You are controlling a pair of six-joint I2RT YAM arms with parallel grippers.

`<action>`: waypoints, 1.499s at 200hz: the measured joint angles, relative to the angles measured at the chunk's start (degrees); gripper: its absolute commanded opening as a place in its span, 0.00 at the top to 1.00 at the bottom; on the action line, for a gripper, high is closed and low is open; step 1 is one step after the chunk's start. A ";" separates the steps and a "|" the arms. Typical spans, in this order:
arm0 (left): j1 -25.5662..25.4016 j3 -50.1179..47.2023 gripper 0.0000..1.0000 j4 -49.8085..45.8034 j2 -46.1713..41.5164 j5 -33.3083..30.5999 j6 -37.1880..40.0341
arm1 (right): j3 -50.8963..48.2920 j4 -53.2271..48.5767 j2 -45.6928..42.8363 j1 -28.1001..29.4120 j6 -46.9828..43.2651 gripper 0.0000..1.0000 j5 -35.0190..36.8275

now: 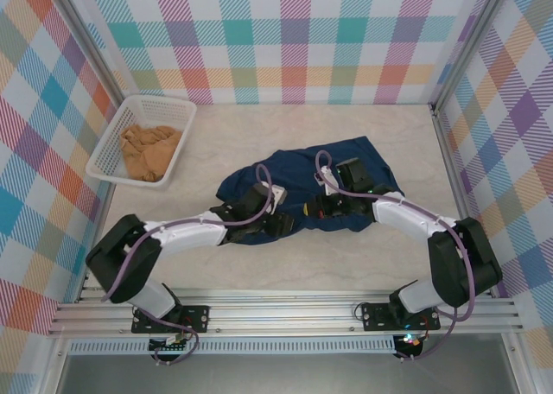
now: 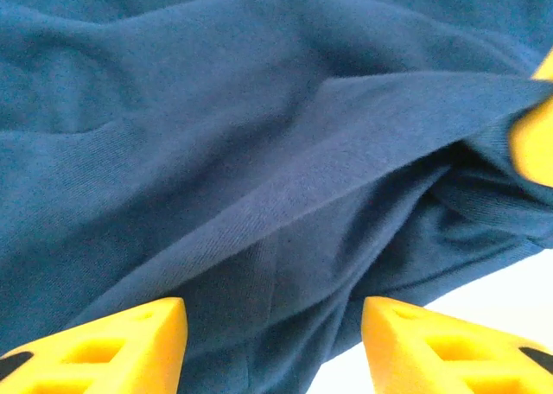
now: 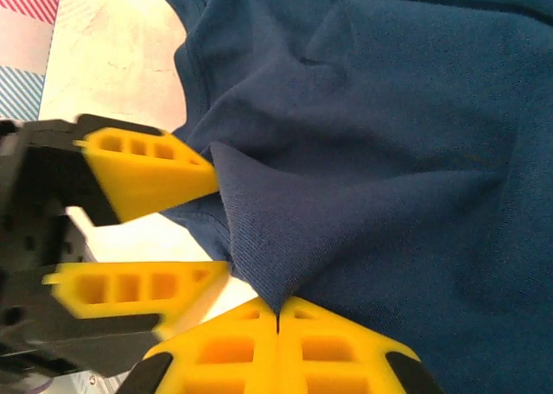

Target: Fold the inside-out t-shirt

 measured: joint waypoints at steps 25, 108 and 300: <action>0.00 2.93 0.70 2.12 5.14 0.02 1.73 | -0.15 0.00 0.00 -0.31 0.70 1.00 -0.37; 3.89 2.38 1.00 1.31 -2.99 6.75 0.28 | -0.42 -6.64 -9.27 -1.42 -0.87 1.00 9.51; 15.52 2.14 1.00 -3.43 -11.13 33.70 -11.65 | -5.66 -3.74 -13.62 11.67 -4.72 0.27 22.56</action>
